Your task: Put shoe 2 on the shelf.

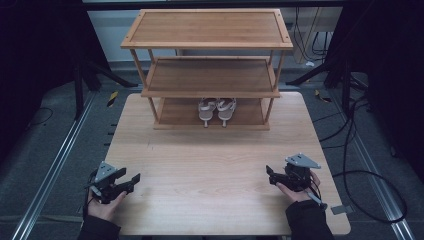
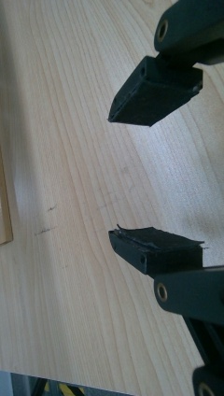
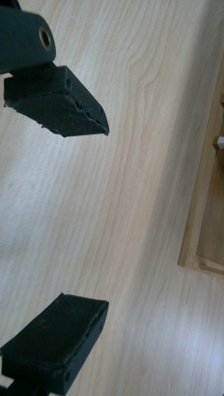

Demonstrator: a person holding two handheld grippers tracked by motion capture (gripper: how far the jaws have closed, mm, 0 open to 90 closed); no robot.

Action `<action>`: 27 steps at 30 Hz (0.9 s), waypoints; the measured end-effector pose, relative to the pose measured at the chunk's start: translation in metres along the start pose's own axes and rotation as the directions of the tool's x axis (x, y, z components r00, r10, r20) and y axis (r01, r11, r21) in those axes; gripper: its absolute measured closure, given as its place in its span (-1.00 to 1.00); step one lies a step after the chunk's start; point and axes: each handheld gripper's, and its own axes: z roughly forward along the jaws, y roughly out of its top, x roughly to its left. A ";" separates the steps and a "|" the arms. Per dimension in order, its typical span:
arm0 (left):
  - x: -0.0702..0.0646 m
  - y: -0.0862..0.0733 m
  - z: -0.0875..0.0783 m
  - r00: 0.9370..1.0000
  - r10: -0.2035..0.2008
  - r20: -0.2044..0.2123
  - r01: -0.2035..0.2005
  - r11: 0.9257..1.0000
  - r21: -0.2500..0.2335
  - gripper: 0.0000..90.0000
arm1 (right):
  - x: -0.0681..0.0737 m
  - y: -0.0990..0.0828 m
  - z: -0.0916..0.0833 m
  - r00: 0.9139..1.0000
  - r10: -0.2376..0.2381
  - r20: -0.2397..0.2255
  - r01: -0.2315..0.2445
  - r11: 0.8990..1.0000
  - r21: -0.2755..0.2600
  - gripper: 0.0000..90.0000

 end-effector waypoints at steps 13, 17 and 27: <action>0.014 -0.004 0.001 0.999 -0.028 -0.026 0.029 0.999 0.021 -0.39 | -0.030 -0.030 -0.026 0.997 0.070 0.043 -0.071 0.997 0.023 -0.78; 0.021 -0.005 0.001 0.998 -0.035 -0.049 0.036 0.999 0.025 -0.42 | -0.034 -0.032 -0.026 0.997 0.057 0.054 -0.059 0.998 0.027 -0.78; 0.025 -0.007 0.003 0.997 -0.043 -0.059 0.045 0.999 0.029 -0.45 | -0.039 -0.033 -0.025 0.996 0.056 0.071 -0.058 0.998 0.039 -0.78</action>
